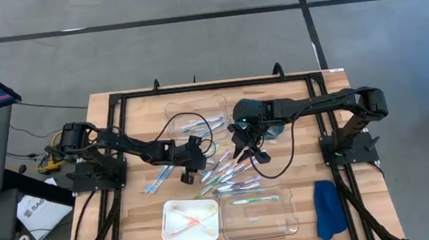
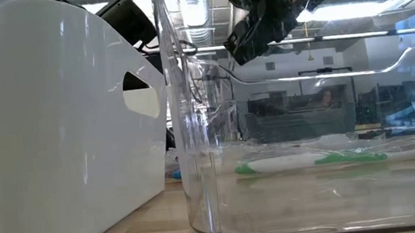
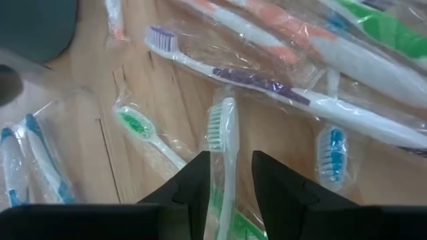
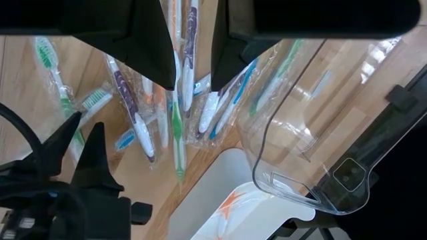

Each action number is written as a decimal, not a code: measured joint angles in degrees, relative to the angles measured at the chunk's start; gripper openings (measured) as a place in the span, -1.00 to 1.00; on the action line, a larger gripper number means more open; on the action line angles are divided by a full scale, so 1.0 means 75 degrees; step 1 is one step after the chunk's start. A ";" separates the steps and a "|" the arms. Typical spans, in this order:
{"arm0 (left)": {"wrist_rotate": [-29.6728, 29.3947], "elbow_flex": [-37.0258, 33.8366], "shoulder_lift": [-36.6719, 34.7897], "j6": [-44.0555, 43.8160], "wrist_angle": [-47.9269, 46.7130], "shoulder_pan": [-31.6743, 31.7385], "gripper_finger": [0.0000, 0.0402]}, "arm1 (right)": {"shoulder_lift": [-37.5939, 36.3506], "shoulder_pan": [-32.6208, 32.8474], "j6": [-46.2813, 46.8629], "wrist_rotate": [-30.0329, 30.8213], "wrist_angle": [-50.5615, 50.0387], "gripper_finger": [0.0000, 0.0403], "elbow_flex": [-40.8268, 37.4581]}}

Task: Pick & Place Toothbrushes
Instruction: Put the green toothbrush into the bottom transparent bin

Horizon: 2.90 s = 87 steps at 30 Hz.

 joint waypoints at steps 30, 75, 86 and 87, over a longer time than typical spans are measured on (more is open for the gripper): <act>-0.0562 -0.0059 0.0357 0.0152 0.0140 -0.0179 -0.93 | 0.0001 0.0000 -0.0013 0.0000 0.0000 -0.55 0.0000; 0.2728 -0.1303 -0.4972 -0.2806 0.4216 0.0248 -0.97 | -0.0002 0.0428 0.0126 -0.0001 0.1302 -0.55 0.0006; 0.2731 -0.1417 -0.4688 -0.2809 0.4490 0.0256 -0.97 | -0.0117 0.0697 -0.0220 -0.0018 0.1330 -0.55 0.0006; 0.2728 -0.1417 -0.4688 -0.2809 0.4514 0.0256 -0.97 | -0.0116 0.0692 -0.0220 -0.0018 0.1329 -0.55 0.0006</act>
